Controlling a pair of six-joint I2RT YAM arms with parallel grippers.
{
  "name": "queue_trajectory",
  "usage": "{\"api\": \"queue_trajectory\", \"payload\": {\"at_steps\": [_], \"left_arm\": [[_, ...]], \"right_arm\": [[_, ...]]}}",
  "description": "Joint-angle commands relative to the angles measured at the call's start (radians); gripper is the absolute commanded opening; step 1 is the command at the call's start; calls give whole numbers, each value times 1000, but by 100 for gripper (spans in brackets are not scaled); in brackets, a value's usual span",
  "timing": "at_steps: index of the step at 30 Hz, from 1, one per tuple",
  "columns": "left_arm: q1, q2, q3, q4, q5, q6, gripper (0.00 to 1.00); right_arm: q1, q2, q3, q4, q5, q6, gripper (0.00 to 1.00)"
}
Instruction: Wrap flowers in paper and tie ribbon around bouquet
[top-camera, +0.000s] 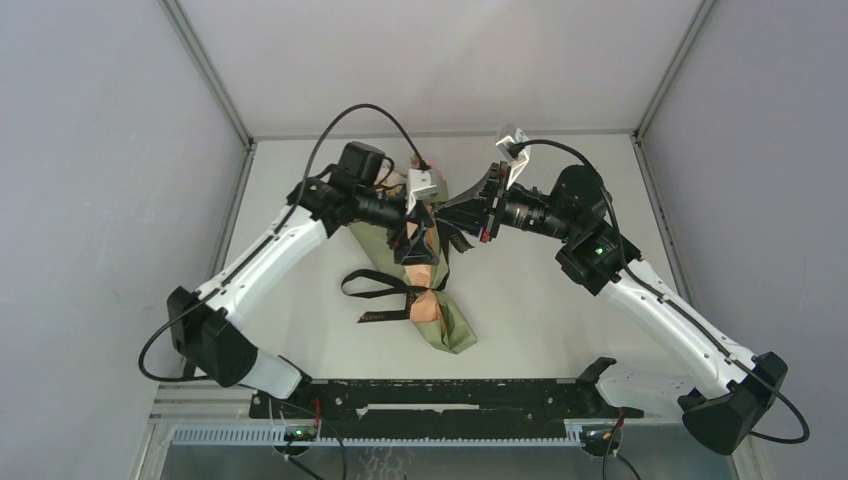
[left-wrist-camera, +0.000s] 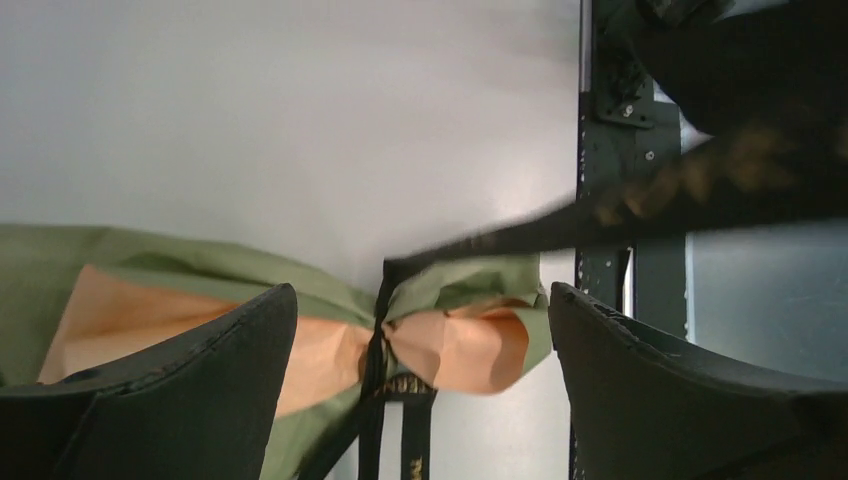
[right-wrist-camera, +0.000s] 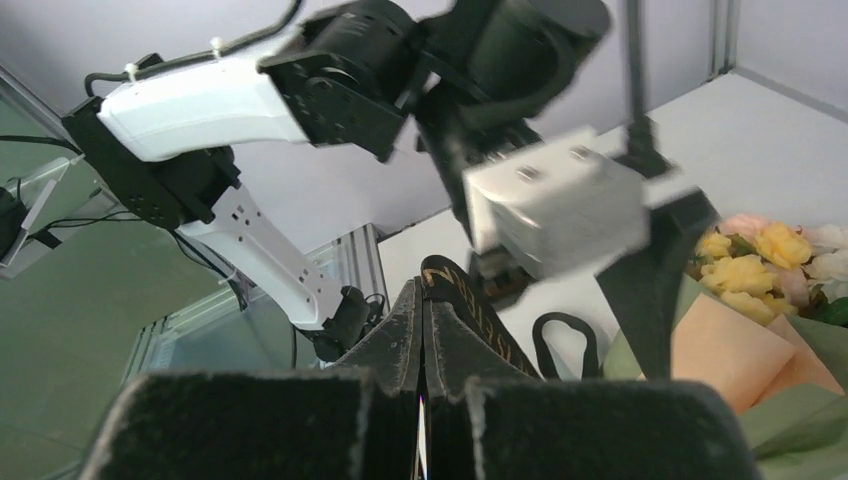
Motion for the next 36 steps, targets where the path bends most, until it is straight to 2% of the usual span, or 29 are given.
{"api": "queue_trajectory", "payload": {"at_steps": [1, 5, 7, 8, 9, 11, 12, 15, 16, 18, 20, 24, 30, 33, 36], "left_arm": [[-44, 85, 46, 168, 63, -136, 100], [-47, 128, 73, 172, 148, -158, 100], [-50, 136, 71, 171, 204, -165, 95], [-50, 140, 70, 172, 220, -167, 83], [-52, 140, 71, 172, 228, -173, 63], [-51, 138, 75, 174, 189, -184, 8], [-51, 130, 76, 179, 153, -199, 1], [-28, 105, 68, 216, -10, -241, 0], [-10, 99, 65, 236, -54, -265, 0], [27, 92, 63, 266, -131, -300, 0], [59, 99, 72, 272, -156, -312, 0], [83, 102, 85, 272, -141, -324, 0], [80, 94, 158, 237, -105, -358, 0], [78, 78, 217, 203, -84, -361, 0], [79, 74, 274, 172, -63, -370, 0]], "right_arm": [[11, -9, 45, 66, -5, -4, 0], [11, -13, 42, 42, 2, -13, 0], [10, -16, 35, 44, 5, -18, 0], [7, -17, 34, 40, 7, -20, 0], [6, -17, 32, 35, 8, -21, 0], [-1, -20, 30, -6, 13, -34, 0], [-1, -23, 30, -24, 32, -48, 2], [1, -34, 6, -229, 169, -106, 39], [-2, -38, -36, -265, 215, -111, 48], [0, -47, -127, -289, 284, -104, 53], [14, -49, -232, -263, 298, -74, 55], [63, 10, -436, -73, 275, 7, 60], [132, 288, -467, 80, 323, 12, 63], [147, 392, -468, 123, 301, 16, 55], [172, 462, -467, 135, 316, 12, 41]]}}
